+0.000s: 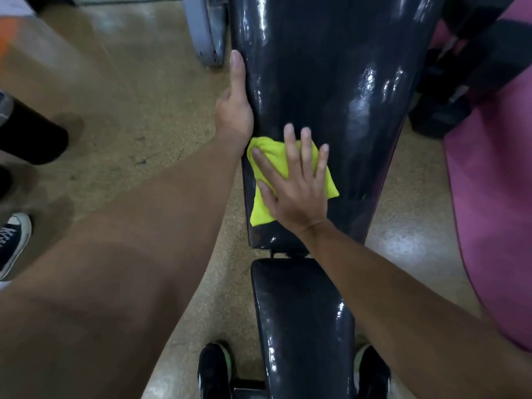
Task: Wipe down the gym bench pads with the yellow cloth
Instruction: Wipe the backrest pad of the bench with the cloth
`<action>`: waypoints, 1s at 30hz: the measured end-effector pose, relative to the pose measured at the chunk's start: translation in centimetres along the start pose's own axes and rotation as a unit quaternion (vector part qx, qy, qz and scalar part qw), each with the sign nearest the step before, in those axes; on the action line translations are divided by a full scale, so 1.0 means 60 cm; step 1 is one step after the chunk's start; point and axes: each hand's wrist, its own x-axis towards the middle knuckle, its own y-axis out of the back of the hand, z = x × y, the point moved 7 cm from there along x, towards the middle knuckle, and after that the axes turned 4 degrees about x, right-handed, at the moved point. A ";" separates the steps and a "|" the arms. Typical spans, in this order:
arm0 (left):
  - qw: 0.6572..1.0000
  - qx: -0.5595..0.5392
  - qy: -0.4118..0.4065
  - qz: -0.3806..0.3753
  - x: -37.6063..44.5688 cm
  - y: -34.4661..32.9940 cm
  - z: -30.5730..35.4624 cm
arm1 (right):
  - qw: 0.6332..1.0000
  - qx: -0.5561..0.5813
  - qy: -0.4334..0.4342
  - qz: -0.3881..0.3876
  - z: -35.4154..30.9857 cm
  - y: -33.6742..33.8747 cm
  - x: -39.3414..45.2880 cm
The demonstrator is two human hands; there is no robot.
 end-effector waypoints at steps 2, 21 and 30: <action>1.000 -0.008 0.001 0.002 -0.002 0.001 0.003 | 1.000 0.002 0.007 -0.004 0.019 0.004 -0.005; 1.000 0.000 0.012 -0.008 -0.002 0.006 -0.005 | 1.000 -0.004 0.000 0.028 0.005 -0.007 -0.014; 1.000 -0.018 0.000 -0.015 0.002 0.002 -0.008 | 0.989 0.000 0.144 -0.029 -0.039 -0.037 -0.069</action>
